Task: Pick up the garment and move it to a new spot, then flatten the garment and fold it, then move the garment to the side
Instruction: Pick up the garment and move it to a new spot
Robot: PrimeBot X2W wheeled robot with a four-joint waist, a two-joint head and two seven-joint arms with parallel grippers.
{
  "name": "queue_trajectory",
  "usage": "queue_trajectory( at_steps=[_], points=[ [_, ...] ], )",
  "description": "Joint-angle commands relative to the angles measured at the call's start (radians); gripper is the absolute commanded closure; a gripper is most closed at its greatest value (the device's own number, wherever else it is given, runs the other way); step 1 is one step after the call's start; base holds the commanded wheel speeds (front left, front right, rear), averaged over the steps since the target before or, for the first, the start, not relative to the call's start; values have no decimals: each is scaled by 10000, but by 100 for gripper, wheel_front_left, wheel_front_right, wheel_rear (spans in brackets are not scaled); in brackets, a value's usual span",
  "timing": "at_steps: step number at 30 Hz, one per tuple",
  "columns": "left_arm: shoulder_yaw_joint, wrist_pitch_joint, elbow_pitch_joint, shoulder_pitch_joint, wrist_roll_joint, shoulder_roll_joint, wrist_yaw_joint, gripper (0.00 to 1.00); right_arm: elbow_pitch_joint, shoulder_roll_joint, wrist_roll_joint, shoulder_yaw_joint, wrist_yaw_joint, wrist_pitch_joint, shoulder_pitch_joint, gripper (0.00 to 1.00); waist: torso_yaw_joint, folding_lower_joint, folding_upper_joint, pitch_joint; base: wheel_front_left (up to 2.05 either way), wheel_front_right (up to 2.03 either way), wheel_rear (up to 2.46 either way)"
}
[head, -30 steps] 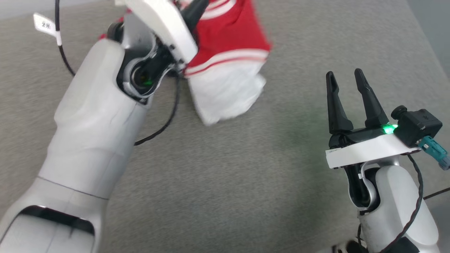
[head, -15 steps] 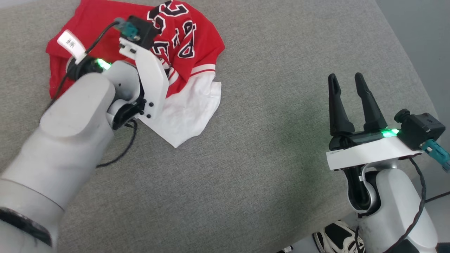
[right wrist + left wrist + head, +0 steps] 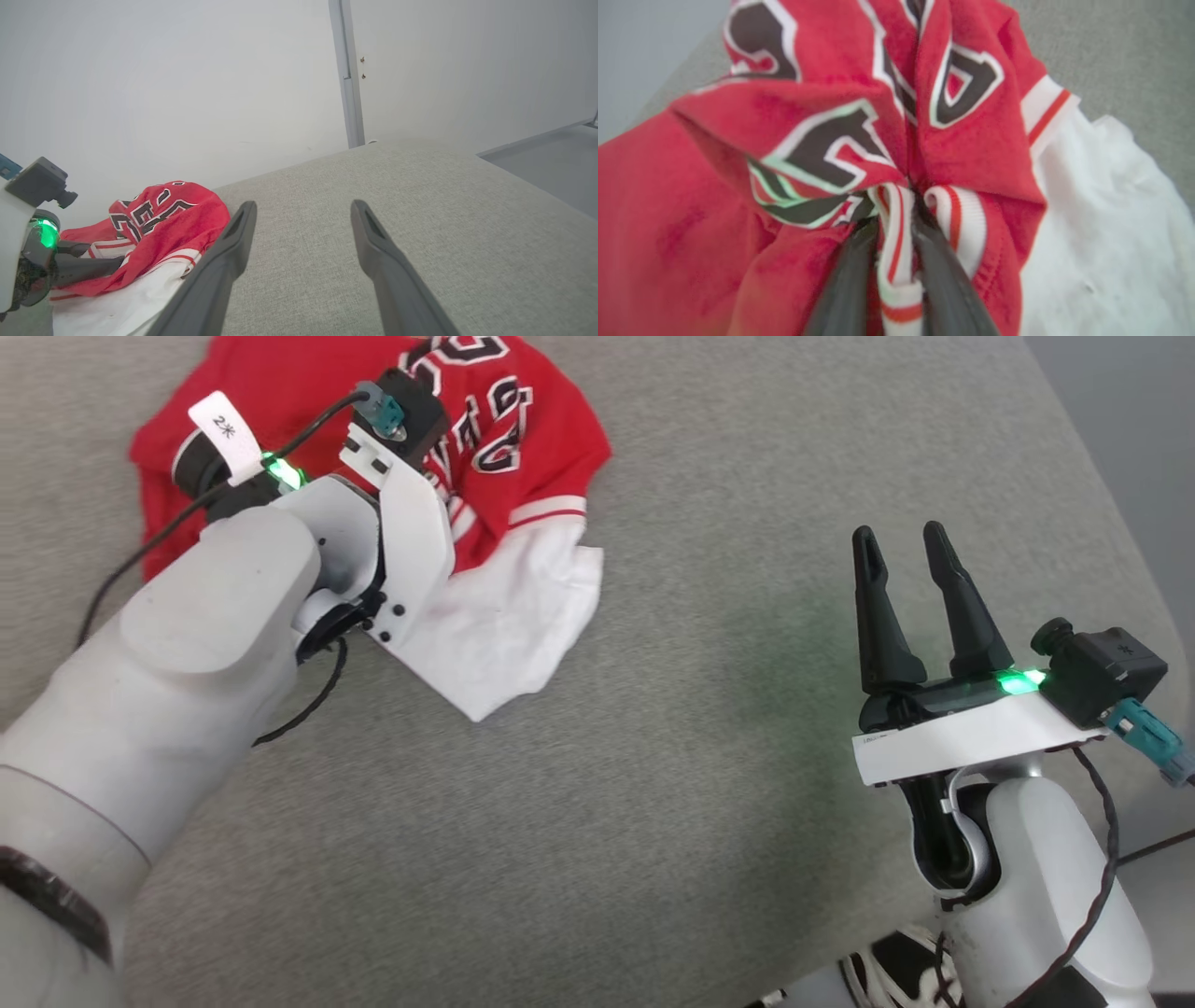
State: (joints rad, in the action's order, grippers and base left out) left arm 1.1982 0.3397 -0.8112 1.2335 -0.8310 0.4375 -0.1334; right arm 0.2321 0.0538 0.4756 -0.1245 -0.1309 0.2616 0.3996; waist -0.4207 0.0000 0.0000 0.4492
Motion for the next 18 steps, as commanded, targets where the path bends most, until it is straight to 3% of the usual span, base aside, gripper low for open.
queue_trajectory(
  at_steps=[1, 8, 12, 18],
  points=[
    [173, -156, -326, -107, -160, 144, 62, 0, 22, -23, -169, 63, 3, 45, -62, 0, 290, 0, 0, -202, 0, 0, 0],
    [-219, -1727, -12, -1, -1387, -634, 51, 0, 145, 32, -967, 368, 3, 45, -208, 0, 1439, 0, 0, -993, 0, 0, 0],
    [-382, -2714, 64, -405, -1839, -684, 51, 0, 211, 267, -1222, 386, 3, 45, -330, 0, 2083, 0, 0, -1450, 0, 0, 0],
    [-1015, -5042, -432, -2272, -2598, -573, 55, 0, 449, 771, -1455, 412, 3, 45, -755, 0, 3002, 0, 0, -2219, 0, 0, 0]
  ],
)
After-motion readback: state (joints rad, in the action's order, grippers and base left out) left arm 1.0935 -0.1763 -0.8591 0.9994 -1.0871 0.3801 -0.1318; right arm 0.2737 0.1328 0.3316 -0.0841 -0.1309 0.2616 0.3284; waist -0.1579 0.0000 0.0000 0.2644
